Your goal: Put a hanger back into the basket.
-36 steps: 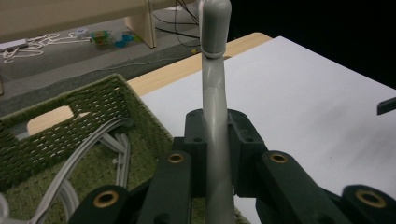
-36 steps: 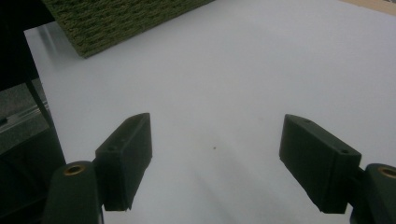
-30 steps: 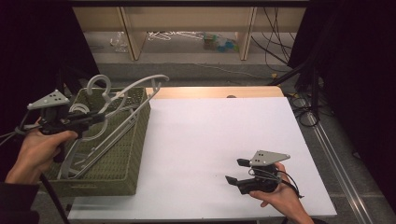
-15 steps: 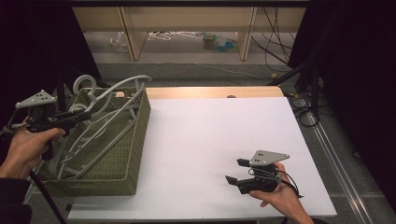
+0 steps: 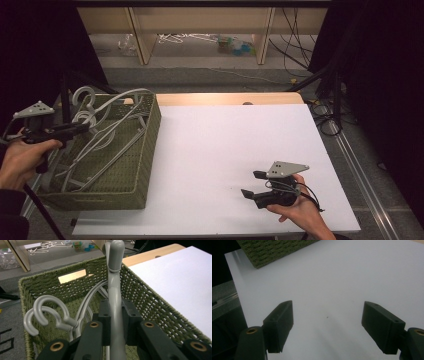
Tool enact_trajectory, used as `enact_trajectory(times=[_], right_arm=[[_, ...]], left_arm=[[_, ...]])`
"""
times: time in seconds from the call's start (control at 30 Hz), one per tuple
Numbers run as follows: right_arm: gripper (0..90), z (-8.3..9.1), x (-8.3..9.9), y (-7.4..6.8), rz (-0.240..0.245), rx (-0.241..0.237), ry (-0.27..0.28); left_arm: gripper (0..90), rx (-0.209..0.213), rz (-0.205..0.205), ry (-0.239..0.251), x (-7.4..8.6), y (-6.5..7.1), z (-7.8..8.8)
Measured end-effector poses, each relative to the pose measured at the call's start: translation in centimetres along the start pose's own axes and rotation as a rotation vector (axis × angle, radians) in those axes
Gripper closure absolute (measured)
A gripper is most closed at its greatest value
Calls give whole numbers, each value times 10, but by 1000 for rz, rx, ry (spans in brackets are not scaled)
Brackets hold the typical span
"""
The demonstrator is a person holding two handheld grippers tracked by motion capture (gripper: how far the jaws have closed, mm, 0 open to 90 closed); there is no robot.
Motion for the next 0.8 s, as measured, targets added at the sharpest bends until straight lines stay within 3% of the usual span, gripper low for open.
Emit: enact_trajectory(times=[0.13,0.23,0.4,0.47,0.8], right_arm=[[265,-1,1,0,7,-1,-2],[265,-1,1,0,5,1,-4],[265,-1,1,0,8,2,-2],[265,-1,1,1,5,2,-6],[265,-1,1,2,9,3,-5]], left_arm=[[790,-4,-15,-26,5,-4,-3],[790,1,-13,-16,5,-6,-3],[790,0,-24,-64,13,-8,-3],[790,17,-19,-50,14,-7,-6],[789,40,-6,-92,28,-4,-25]])
Point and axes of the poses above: each handheld gripper's, and its own axes: z roughly backward along the jaws, x roughly out of its underside, y roughly to its right, the point moved 9 cm from there along -z, roughly forward along the jaws, and after that the axes turned 2 degrees about x, right-handed, at the moved point
